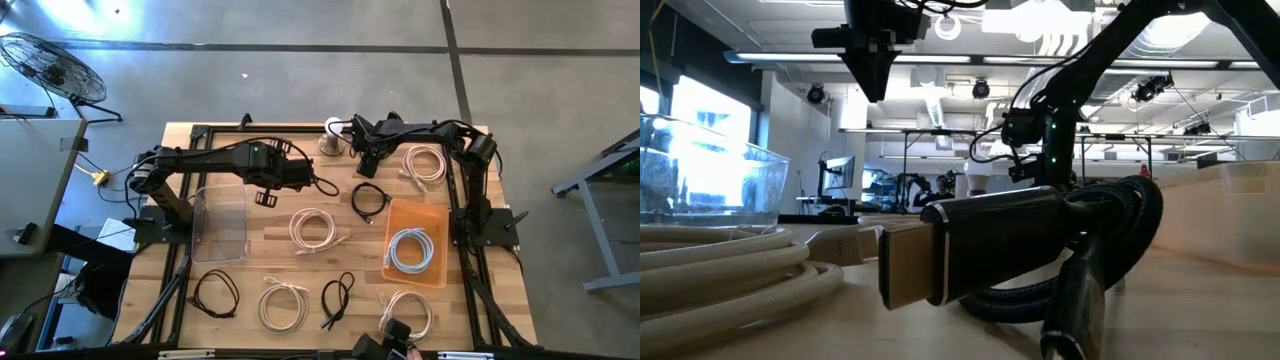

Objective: Pick & Place USB Port
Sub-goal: Put the black USB cable into the transparent bin

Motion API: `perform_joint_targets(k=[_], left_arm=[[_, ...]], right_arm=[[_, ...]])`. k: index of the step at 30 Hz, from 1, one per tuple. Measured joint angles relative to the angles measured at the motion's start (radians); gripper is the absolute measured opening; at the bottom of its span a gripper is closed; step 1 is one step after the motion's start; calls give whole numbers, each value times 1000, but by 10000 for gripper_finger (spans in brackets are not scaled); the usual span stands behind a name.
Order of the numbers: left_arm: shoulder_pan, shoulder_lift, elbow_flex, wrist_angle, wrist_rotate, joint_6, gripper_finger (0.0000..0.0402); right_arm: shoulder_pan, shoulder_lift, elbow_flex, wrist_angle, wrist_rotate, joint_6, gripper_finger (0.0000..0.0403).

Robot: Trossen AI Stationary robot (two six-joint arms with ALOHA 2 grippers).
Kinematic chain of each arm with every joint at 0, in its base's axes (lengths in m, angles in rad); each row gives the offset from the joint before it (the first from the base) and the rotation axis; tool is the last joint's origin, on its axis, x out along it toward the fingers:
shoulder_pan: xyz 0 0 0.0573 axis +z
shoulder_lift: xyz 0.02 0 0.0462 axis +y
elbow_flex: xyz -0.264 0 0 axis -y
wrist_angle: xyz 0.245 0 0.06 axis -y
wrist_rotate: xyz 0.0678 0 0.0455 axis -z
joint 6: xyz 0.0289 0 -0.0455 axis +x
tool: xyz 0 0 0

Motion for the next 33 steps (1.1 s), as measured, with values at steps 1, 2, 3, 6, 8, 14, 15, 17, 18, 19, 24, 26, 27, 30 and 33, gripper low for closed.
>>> perform_joint_targets(k=[1, 2, 3, 6, 8, 14, 15, 17, 18, 19, 24, 26, 27, 30, 33], left_arm=[[0, 0, 0, 0, 0, 0, 87], [0, 0, 0, 0, 0, 0, 87], [0, 0, 0, 0, 0, 0, 87], [0, 0, 0, 0, 0, 0, 87], [0, 0, 0, 0, 0, 0, 87], [0, 0, 0, 7, -5, 0, 87], [0, 0, 0, 12, -5, 0, 87], [0, 0, 0, 23, -5, 0, 87], [0, 0, 0, 25, -6, 0, 87], [0, 0, 0, 23, -6, 0, 87], [0, 0, 0, 16, 32, -10, 87], [0, 0, 0, 15, 43, -28, 87], [0, 0, 0, 15, 43, -36, 87], [0, 0, 0, 15, 45, -53, 87], [0, 0, 0, 15, 49, -28, 87]], right_arm=[[0, 1, 0, 0, -12, -6, 118], [0, 2, 0, 0, -24, -10, 97], [0, 2, 0, -1, -30, -13, 72], [1, 3, 0, -5, -28, -22, 15], [1, 3, 0, -5, -42, -11, 18], [47, 0, 0, -4, -4, -35, 7], [55, -2, -1, -5, -2, -39, 7], [76, -6, -2, -9, 20, -44, 6], [86, -11, -2, -15, 33, -45, 5], [96, -15, -2, -22, 44, -50, 5], [153, -60, -2, -85, 134, -52, 5], [179, -91, -2, -120, 183, -30, 5], [192, -112, -2, -138, 203, -17, 5], [238, -182, -2, -198, 229, 23, 5], [289, -268, -2, -267, 239, 61, 5]])
